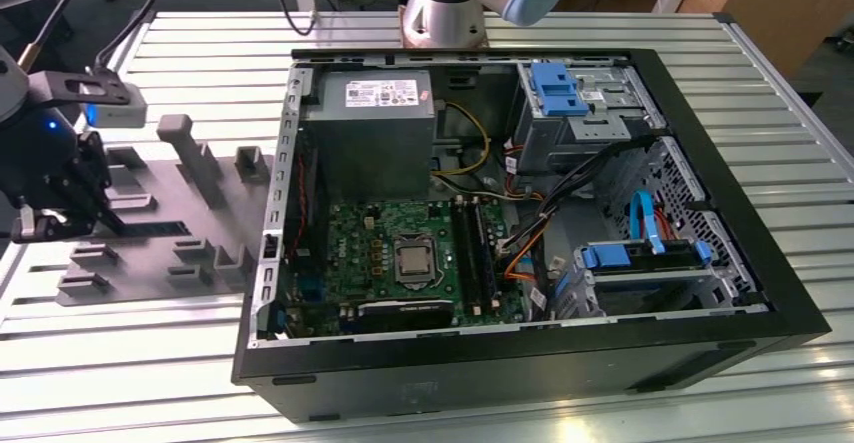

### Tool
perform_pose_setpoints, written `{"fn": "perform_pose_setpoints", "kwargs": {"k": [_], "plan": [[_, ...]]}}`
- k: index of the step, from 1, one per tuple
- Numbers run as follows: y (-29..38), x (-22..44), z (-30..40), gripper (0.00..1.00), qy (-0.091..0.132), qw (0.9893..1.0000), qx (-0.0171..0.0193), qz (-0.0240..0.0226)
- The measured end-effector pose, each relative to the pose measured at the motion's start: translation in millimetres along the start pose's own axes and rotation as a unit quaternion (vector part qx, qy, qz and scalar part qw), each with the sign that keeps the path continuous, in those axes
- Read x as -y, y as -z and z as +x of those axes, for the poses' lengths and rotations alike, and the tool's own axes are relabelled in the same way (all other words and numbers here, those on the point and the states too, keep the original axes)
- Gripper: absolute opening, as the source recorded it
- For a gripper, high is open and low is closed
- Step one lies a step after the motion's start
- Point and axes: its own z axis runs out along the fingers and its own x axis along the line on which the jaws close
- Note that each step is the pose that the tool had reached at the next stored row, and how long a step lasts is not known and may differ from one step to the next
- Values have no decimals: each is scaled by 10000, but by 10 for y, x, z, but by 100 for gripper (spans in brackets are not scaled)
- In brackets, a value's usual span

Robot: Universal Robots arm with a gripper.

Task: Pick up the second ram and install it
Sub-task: 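Pick up the second ram and move it above second insertion slot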

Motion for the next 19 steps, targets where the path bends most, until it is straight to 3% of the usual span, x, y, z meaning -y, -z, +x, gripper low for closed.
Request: {"fn": "perform_pose_setpoints", "kwargs": {"k": [19], "plan": [[148, 2, -1, 14, 0, 10000, 0, 0]]}}
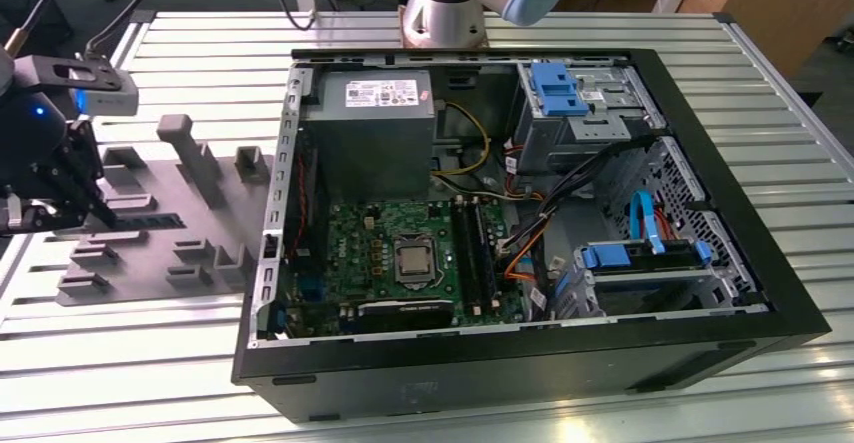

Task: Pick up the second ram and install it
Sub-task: 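Pick up the second ram and move it above second insertion slot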

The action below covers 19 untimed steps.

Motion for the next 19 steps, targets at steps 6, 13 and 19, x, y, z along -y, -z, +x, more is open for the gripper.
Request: {"fn": "perform_pose_setpoints", "kwargs": {"k": [6, 13, 19], "plan": [[46, 1, 0, 14, 0, 10000, 0, 0], [100, 1, -1, 14, 0, 10000, 0, 0], [142, 2, -1, 14, 0, 10000, 0, 0]]}}
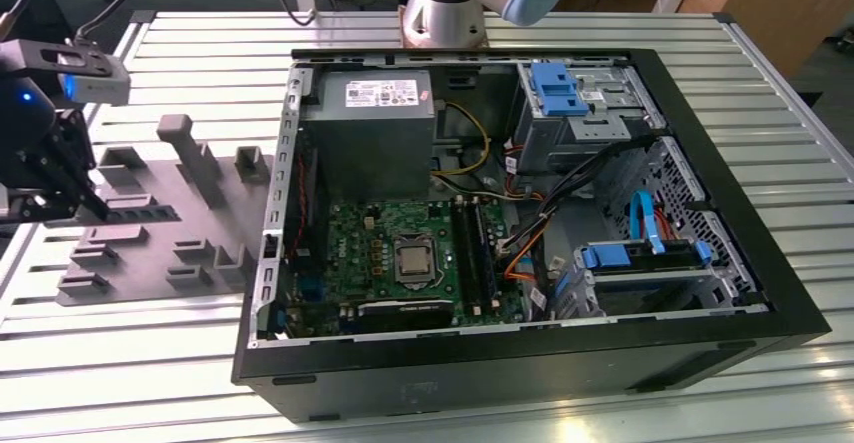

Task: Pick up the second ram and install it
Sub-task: 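Pick up the second ram and move it above second insertion slot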

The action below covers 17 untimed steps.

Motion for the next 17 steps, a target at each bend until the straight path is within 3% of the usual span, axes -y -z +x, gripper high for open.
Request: {"fn": "perform_pose_setpoints", "kwargs": {"k": [17], "plan": [[158, 0, -2, 14, 0, 10000, 0, 4]]}}
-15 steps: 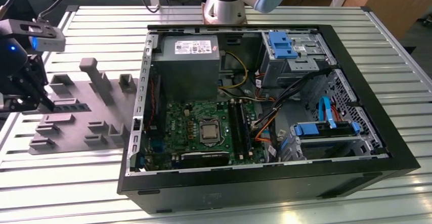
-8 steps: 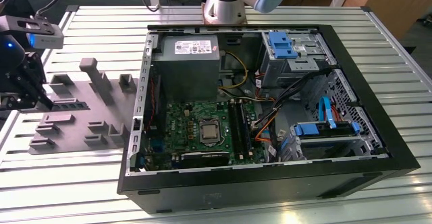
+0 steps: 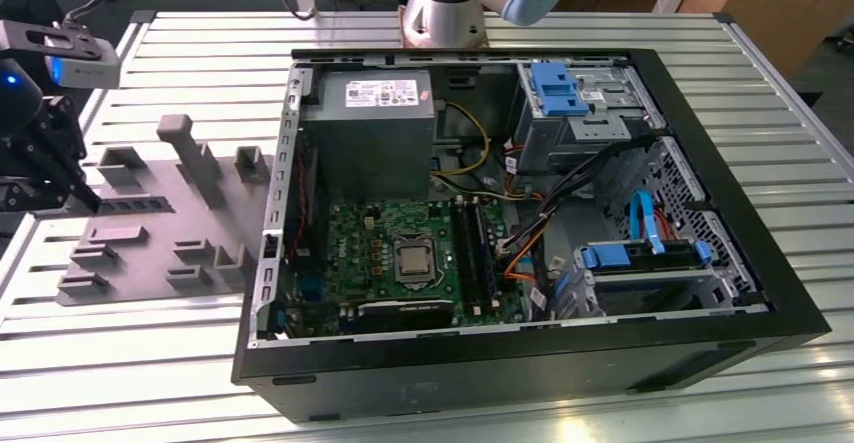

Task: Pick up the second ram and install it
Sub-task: 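Pick up the second ram and move it above second insertion slot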

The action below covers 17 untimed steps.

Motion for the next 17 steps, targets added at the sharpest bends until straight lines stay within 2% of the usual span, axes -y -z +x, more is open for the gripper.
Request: {"fn": "perform_pose_setpoints", "kwargs": {"k": [17], "plan": [[189, -1, -5, 14, 0, 10000, 0, 10]]}}
